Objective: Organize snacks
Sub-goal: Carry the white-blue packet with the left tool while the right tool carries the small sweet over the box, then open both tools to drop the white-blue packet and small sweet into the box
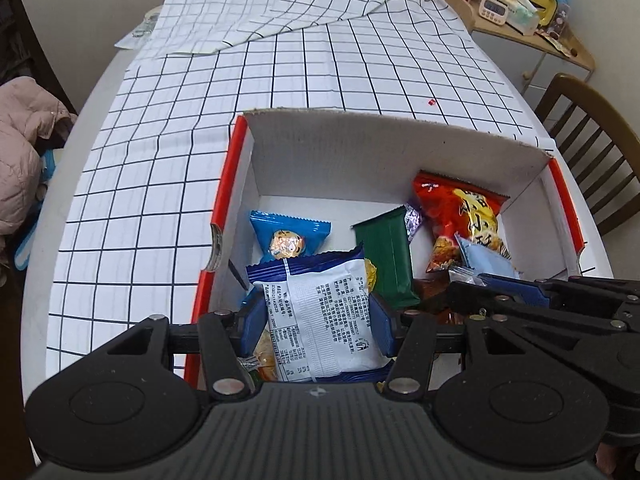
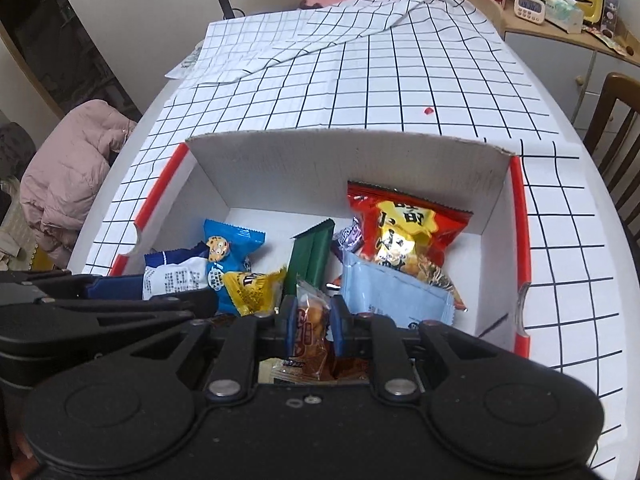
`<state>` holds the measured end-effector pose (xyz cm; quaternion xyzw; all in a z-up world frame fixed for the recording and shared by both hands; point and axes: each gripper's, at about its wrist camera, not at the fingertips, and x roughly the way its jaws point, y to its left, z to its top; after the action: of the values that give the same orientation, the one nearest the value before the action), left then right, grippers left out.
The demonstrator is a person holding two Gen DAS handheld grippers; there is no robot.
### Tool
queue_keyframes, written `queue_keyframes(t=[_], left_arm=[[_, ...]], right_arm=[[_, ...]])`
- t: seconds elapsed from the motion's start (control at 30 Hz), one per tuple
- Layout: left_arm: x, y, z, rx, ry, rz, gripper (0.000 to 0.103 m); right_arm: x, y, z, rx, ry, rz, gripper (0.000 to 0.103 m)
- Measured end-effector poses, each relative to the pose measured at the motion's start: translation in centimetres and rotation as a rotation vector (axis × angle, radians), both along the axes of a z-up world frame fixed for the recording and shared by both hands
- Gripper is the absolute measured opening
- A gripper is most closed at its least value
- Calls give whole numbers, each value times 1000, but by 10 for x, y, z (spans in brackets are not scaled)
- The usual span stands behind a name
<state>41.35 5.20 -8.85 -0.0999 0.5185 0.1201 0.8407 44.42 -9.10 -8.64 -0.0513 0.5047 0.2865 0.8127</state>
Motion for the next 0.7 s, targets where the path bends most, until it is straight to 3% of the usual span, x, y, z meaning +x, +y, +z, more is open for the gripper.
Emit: queue_keyframes(t=[0.2, 0.33, 0.7], left_arm=[[-3, 2, -2, -24, 3, 9, 54], [-8, 5, 1, -48, -4, 27, 60], [-38, 7, 29, -45, -87, 23, 67]], right_arm=[[3, 0, -3, 7, 17, 0, 17], [1, -2, -2, 12, 27, -1, 18], [-21, -11, 18, 51, 0, 5, 22]])
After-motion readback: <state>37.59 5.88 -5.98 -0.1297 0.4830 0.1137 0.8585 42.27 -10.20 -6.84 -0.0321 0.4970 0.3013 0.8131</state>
